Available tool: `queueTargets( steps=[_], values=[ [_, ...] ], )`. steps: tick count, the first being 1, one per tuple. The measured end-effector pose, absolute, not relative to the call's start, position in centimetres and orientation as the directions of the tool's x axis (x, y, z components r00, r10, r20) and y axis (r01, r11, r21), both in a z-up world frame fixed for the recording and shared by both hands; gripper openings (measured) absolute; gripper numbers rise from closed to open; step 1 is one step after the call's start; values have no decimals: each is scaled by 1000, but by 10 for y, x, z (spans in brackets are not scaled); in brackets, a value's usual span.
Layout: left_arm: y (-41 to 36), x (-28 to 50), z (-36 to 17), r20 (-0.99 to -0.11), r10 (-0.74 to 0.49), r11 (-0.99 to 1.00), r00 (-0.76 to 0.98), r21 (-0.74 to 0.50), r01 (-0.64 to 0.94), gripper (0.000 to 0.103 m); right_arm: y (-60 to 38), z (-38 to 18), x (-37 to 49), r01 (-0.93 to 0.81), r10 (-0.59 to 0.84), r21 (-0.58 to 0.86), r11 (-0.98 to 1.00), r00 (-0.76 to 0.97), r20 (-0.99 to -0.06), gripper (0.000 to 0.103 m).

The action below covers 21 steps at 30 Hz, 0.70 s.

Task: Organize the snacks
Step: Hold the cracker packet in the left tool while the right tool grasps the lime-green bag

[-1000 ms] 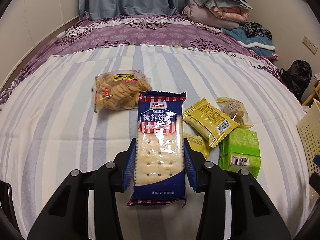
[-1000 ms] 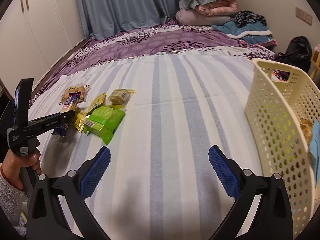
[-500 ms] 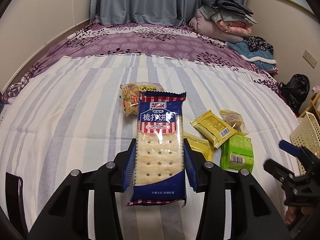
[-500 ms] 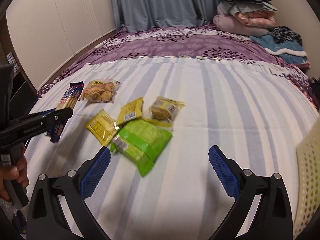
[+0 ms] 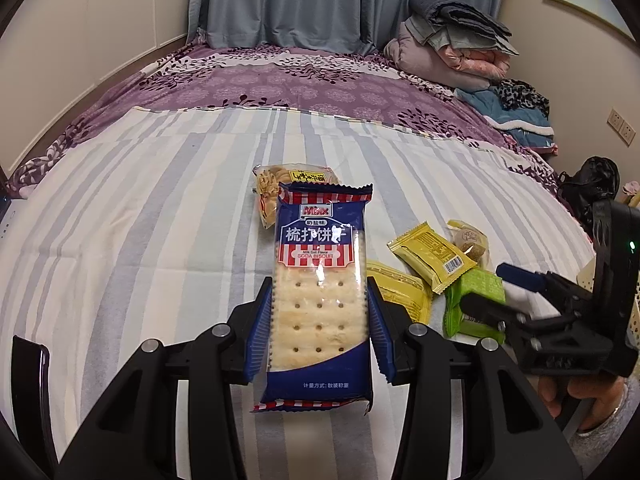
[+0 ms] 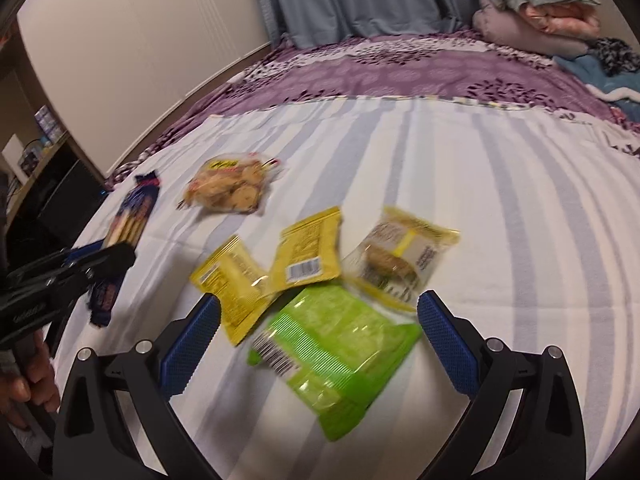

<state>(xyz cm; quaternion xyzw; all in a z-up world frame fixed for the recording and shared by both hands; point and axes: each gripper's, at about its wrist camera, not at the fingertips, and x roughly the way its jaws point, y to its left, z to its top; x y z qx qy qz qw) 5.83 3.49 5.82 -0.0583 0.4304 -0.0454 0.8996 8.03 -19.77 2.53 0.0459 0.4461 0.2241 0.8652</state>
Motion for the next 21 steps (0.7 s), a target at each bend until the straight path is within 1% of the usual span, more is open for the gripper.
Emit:
queueTargets(
  steps=[6, 10, 15, 19, 21],
  values=[
    [37, 59, 60, -765, -131, 988, 630, -153, 19, 45, -199, 23, 42, -418, 482, 307, 855, 421, -768, 98],
    [37, 59, 59, -765, -132, 988, 630, -157, 17, 45, -195, 25, 33, -408, 399, 205, 890, 478, -782, 98],
    [37, 56, 62, -762, -135, 988, 633, -155, 24, 45, -186, 29, 57, -401, 329, 106, 910, 543, -772, 98],
    [38, 54, 63, -762, -133, 987, 633, -157, 17, 45, -180, 27, 73, -441, 393, 164, 882, 501, -771, 97],
    [40, 53, 62, -764, -131, 987, 632, -160, 11, 45, -178, 23, 70, -455, 416, 192, 869, 467, -780, 94]
  ],
)
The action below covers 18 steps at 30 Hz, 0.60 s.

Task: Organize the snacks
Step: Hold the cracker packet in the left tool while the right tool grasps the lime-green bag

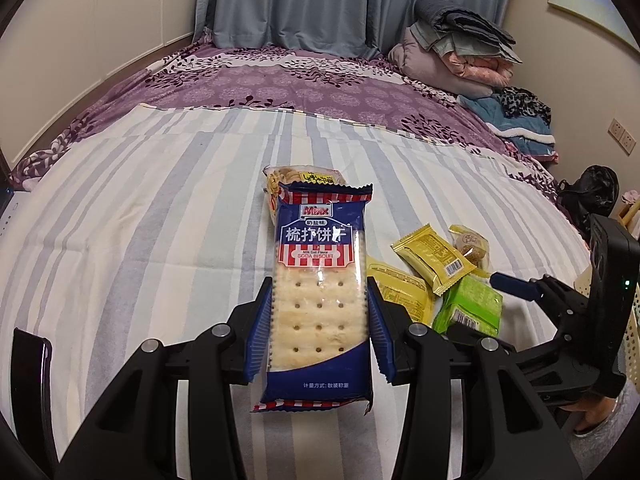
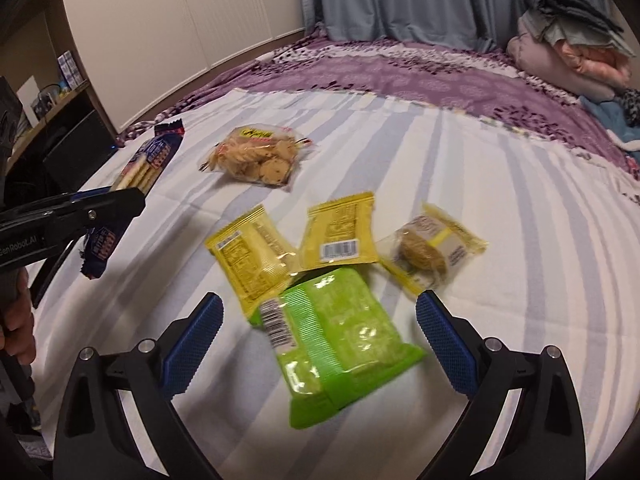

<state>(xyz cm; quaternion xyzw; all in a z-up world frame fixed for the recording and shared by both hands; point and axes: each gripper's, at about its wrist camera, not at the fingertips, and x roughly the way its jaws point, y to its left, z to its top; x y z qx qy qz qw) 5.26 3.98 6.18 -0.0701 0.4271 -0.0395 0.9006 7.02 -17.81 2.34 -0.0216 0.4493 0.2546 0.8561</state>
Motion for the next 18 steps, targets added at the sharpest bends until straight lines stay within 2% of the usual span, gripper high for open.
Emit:
queueTargets(
  steps=[6, 11, 14, 18],
  values=[
    [47, 53, 61, -764, -122, 986, 634, -165, -8, 45, -172, 24, 35, -516, 447, 199, 833, 416, -792, 87],
    [46, 53, 62, -762, -132, 985, 634, -170, 1, 45, -171, 16, 42, -447, 340, 116, 887, 460, -820, 76],
    [42, 50, 66, -759, -136, 986, 637, -164, 15, 45, -166, 17, 51, -418, 304, 87, 904, 487, -819, 72],
    [42, 48, 68, -756, -132, 987, 641, -163, 12, 45, -160, 16, 54, -397, 264, 52, 916, 500, -825, 62]
  ],
)
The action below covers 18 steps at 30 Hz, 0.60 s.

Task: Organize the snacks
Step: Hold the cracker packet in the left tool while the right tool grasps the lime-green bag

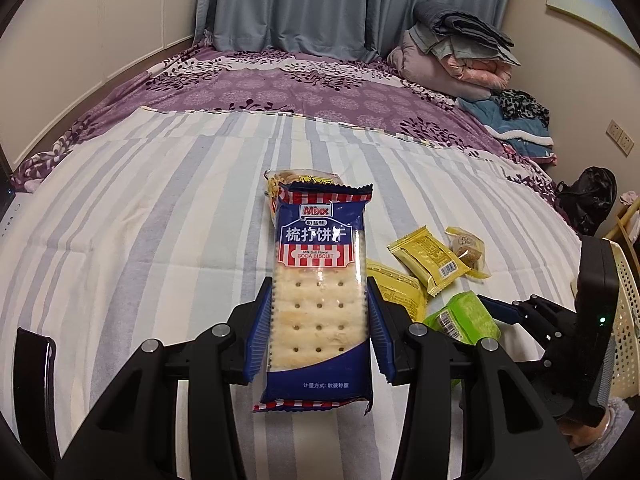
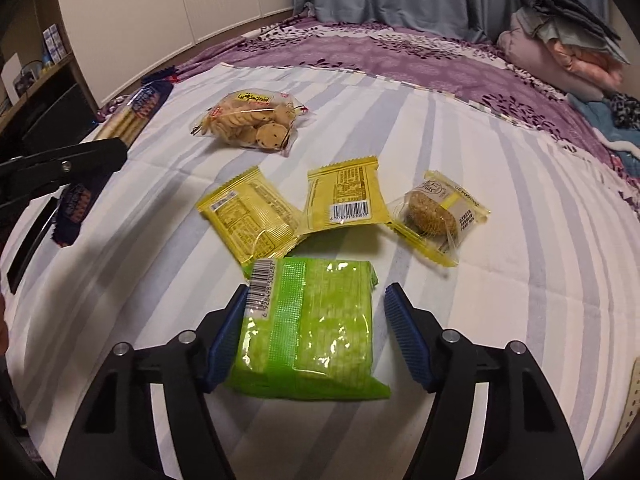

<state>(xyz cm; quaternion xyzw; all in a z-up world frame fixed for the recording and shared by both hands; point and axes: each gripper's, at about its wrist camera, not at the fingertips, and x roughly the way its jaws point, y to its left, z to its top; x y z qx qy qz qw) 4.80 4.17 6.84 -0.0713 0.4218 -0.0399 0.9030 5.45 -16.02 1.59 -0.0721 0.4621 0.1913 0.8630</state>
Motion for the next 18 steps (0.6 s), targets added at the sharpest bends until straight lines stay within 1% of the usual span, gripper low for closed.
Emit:
queueTargets(
  steps=[4, 11, 18],
  values=[
    [39, 46, 72, -752, -133, 987, 645, -160, 17, 45, -161, 19, 48, -387, 255, 46, 921, 509, -822, 56],
    [30, 43, 80, -739, -146, 987, 657, -157, 43, 45, -177, 35, 28, -355, 259, 64, 933, 534, -805, 56],
    [17, 39, 91, -727, -167, 985, 666, -151, 83, 45, -204, 62, 10, -306, 268, 98, 947, 585, -765, 56]
  ],
)
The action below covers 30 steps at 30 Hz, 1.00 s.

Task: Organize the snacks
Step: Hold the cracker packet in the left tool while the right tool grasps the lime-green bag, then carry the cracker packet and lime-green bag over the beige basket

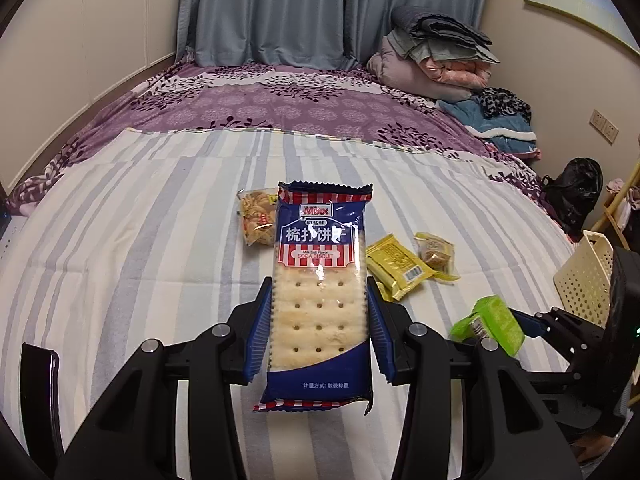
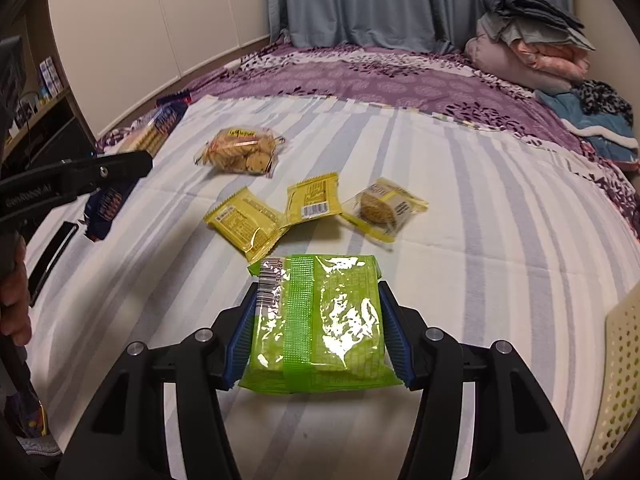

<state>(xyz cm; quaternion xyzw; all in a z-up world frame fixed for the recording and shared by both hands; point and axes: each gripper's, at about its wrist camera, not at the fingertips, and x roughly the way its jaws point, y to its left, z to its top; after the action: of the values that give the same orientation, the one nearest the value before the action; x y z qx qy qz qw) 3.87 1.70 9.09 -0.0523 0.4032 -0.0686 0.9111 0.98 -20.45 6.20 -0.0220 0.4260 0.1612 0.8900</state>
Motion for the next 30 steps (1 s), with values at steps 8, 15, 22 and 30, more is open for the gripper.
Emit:
queueTargets(
  steps=[8, 15, 22, 30],
  values=[
    [2, 29, 106, -710, -183, 983, 680, -134, 125, 45, -231, 89, -13, -269, 273, 123, 955, 642, -716, 56],
    [-15, 18, 121, -693, -197, 980, 693, -117, 162, 45, -260, 114, -34, -220, 264, 151, 964, 705, -658, 56],
    [-37, 6, 136, -673, -224, 972, 705, -102, 211, 45, -293, 134, -50, -147, 224, 174, 974, 763, -606, 56],
    [-61, -2, 149, -659, -257, 959, 707, -84, 269, 45, -343, 153, -80, -36, 138, 193, 980, 827, -544, 56]
  ],
)
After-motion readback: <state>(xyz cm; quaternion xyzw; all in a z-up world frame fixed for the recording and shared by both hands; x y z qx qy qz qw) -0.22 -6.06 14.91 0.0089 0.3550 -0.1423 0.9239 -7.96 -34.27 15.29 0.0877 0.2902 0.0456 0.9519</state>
